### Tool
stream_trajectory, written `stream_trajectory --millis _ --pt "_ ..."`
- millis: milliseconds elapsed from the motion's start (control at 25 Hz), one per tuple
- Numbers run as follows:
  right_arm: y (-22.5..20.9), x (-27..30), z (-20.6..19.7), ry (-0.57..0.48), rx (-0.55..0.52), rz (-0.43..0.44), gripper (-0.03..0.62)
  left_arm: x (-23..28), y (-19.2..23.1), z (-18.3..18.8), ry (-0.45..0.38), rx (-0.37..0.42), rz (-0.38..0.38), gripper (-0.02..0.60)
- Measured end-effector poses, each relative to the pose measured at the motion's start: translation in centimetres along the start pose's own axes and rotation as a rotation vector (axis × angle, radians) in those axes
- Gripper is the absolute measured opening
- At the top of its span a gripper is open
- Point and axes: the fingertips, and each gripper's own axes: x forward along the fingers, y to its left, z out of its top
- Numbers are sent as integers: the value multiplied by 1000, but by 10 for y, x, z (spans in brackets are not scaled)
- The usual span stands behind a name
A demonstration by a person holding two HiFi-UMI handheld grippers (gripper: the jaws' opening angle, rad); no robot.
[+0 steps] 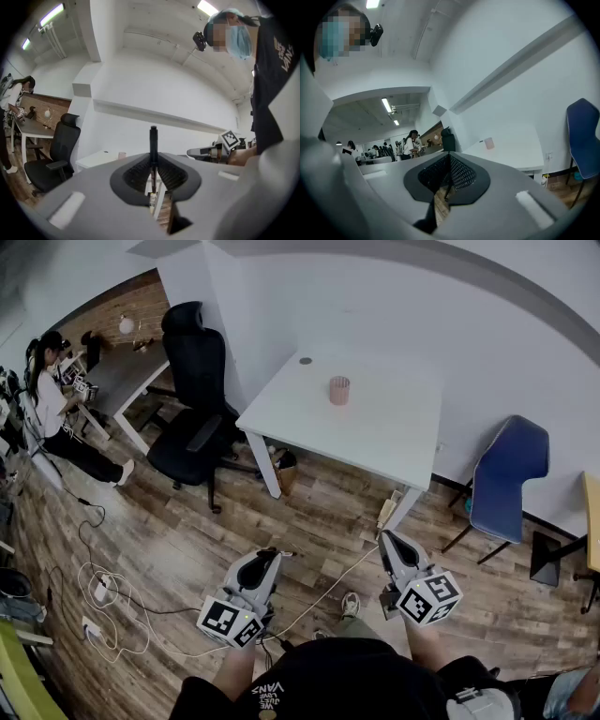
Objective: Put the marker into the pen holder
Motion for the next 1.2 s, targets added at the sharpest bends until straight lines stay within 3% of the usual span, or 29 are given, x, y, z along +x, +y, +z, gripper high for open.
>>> stream_trajectory --millis 360,1200 --pt "-25 21 1 -12 -8 24 2 22 15 -12 1 -23 29 95" --pt "-133 171 35 61 3 131 2 164 109 3 -38 1 163 95"
